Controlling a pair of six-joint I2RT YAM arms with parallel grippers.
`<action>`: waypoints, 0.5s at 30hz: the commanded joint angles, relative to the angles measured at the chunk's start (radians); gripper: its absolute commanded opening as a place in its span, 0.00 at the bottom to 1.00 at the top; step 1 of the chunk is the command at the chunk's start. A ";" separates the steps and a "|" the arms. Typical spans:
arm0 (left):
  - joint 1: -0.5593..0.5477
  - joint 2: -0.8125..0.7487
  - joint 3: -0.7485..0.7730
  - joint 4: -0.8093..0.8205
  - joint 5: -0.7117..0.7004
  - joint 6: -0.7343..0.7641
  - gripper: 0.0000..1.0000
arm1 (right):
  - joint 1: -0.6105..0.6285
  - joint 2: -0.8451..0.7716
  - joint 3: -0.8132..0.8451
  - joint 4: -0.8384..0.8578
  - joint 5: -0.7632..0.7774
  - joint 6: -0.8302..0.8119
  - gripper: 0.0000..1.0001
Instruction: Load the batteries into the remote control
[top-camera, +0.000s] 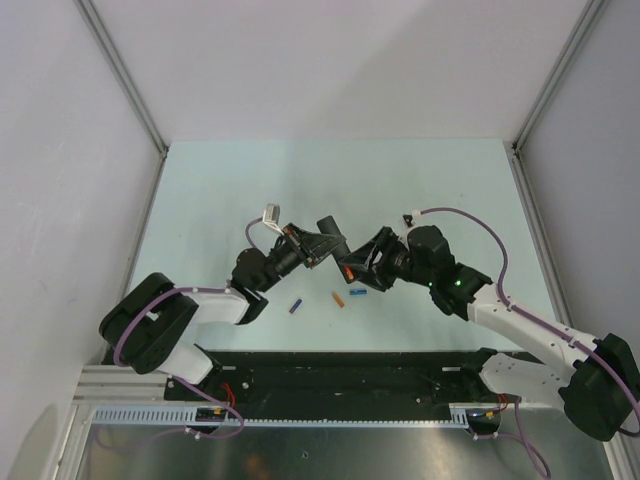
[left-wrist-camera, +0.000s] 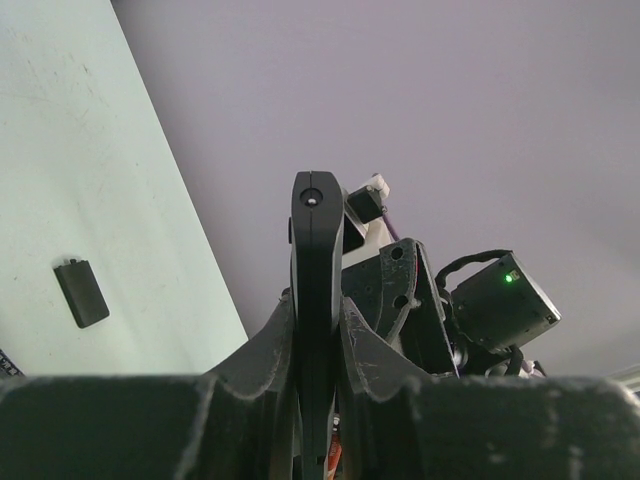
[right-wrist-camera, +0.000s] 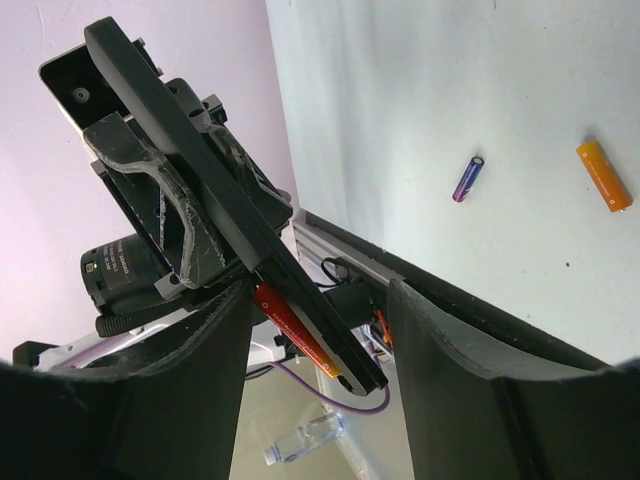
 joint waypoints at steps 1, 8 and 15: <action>-0.001 -0.048 0.018 0.233 -0.044 0.002 0.00 | 0.009 0.008 -0.019 -0.009 -0.005 -0.005 0.58; 0.000 -0.049 0.027 0.233 -0.044 -0.002 0.00 | 0.009 0.002 -0.025 -0.003 -0.002 -0.002 0.51; 0.000 -0.048 0.026 0.233 -0.044 -0.006 0.00 | 0.012 0.005 -0.025 0.003 -0.005 -0.002 0.51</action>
